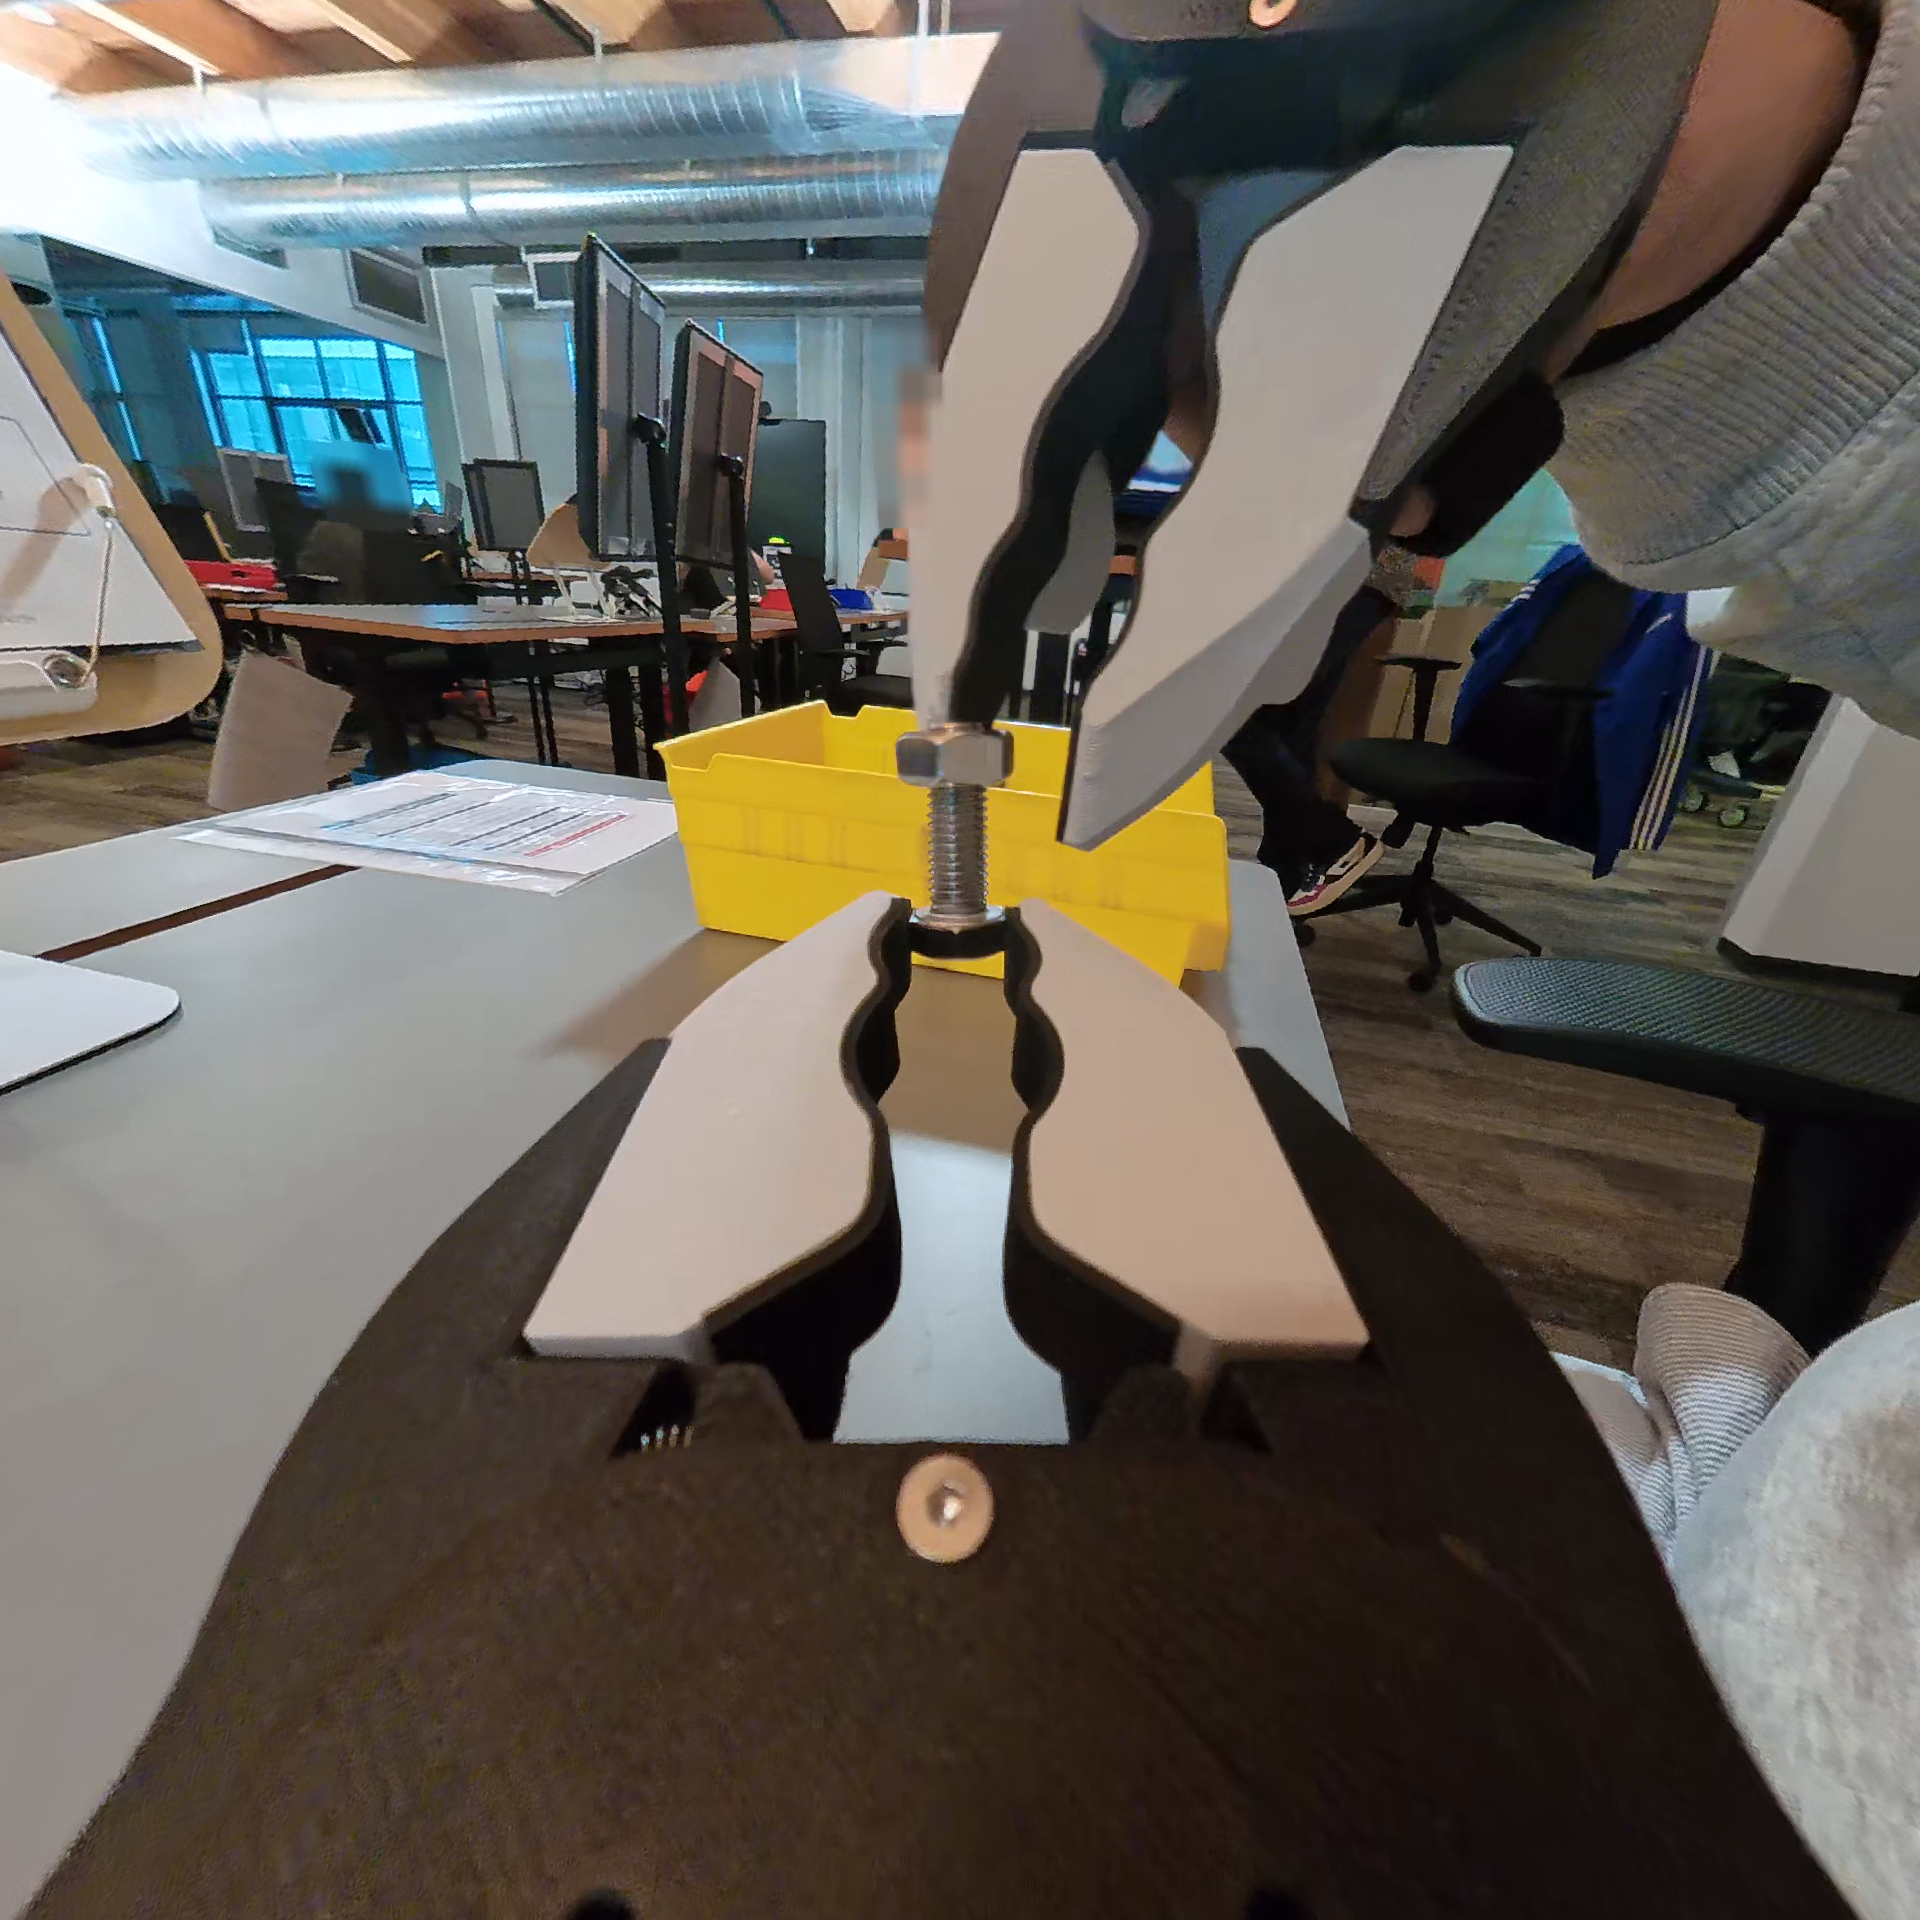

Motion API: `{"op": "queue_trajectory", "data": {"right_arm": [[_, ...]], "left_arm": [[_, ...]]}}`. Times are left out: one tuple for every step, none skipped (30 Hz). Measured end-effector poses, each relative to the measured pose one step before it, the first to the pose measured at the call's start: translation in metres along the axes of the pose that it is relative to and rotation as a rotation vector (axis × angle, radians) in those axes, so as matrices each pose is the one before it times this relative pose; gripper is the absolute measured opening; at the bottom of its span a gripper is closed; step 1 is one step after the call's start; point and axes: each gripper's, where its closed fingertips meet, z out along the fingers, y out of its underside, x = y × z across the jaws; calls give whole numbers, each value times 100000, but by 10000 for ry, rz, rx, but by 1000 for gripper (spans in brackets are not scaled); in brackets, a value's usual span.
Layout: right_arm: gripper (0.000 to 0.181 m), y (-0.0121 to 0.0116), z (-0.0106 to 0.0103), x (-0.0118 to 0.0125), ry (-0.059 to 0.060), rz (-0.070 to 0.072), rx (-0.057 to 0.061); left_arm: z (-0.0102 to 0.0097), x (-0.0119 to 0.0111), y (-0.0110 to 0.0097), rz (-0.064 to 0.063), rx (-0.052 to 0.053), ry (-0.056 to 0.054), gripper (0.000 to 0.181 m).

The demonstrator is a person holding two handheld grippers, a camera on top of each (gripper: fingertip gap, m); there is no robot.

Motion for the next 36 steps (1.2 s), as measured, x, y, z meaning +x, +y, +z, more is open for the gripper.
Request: {"op": "queue_trajectory", "data": {"right_arm": [[23,-134,43,4,-12,7,49],[24,-190,32,-30,-22,2,68],[24,-204,20,-73,-36,-17,65],[24,-198,43,-90,-37,-41,53],[24,-190,36,-89,-28,-53,45],[24,-180,49,-77,-15,-62,28],[24,-149,42,-46,15,-80,12],[24,-112,23,-11,40,-82,-3],[24,-79,2,14,44,-69,-8],[24,-69,-17,38,46,-55,2],[21,-45,-32,101,78,-57,11],[19,-41,-34,93,69,-63,15],[19,-54,-34,11,17,-27,30],[19,-56,-8,13,20,0,26],[19,-20,-8,10,22,-11,2],[18,0,7,-4,23,-39,-8],[18,1,14,-11,30,-48,-1],[18,-6,1,-1,32,-27,8],[18,-22,-16,-3,24,11,15],[18,-16,-43,40,24,56,28],[18,-12,-98,185,89,112,29],[22,-73,-209,439,218,133,75],[28,-257,-367,541,256,128,224],[30,-434,-504,631,255,184,377],[31,-600,-646,752,289,262,516],[30,-694,-723,759,258,298,601],[30,-685,-738,721,223,304,619],[30,-581,-691,690,225,273,591],[29,-403,-626,607,225,212,534],[27,-188,-519,529,234,155,453],[27,45,-406,480,269,121,366],[30,259,-286,423,312,105,311],[37,425,-158,383,366,100,290],[46,594,-72,480,503,54,252],[63,686,-5,638,697,-64,263],[77,698,27,583,751,-194,359]], "left_arm": [[16,120,28,59,-20,40,17],[18,110,14,61,-10,27,17],[29,129,38,71,-27,44,17],[29,121,46,77,-40,37,17],[19,64,23,70,-19,3,17],[9,52,38,50,-25,5,17],[9,25,27,12,-11,6,17],[-10,-27,-11,-17,14,-10,17],[-12,-38,-26,-19,9,-9,17],[-6,-35,-21,-15,6,-10,17],[-19,-14,-61,8,27,-11,17],[-20,5,-57,32,26,-23,17],[-13,-18,-41,17,14,-19,17],[-13,-15,-43,-16,14,3,17],[-2,-7,-10,-27,6,12,17],[0,15,21,-19,-1,19,17],[7,25,11,-8,0,11,17],[8,12,8,1,3,5,17],[-9,0,-16,-7,10,5,17],[-15,-2,-48,-6,33,7,17],[-18,-7,-50,-6,26,2,17],[-13,-57,-17,-24,10,-26,17],[-5,-64,7,-49,6,-5,17],[-4,-80,11,-72,3,-13,17],[-8,-89,1,-67,9,-13,17],[-11,-99,7,-64,4,-18,17],[-14,-107,-11,-63,8,-20,17],[-21,-117,-26,-57,17,-26,17],[-18,-110,-41,-43,14,-24,17],[-22,-125,-52,-23,15,-32,17],[-25,-106,-71,-3,22,-30,17],[-30,-103,-73,5,23,-29,17],[-13,-118,-64,1,18,-35,17],[-22,-154,-43,-8,15,-45,17],[-4,-170,-10,-12,7,-45,17],[-3,-197,24,-11,-4,-52,17]]}}
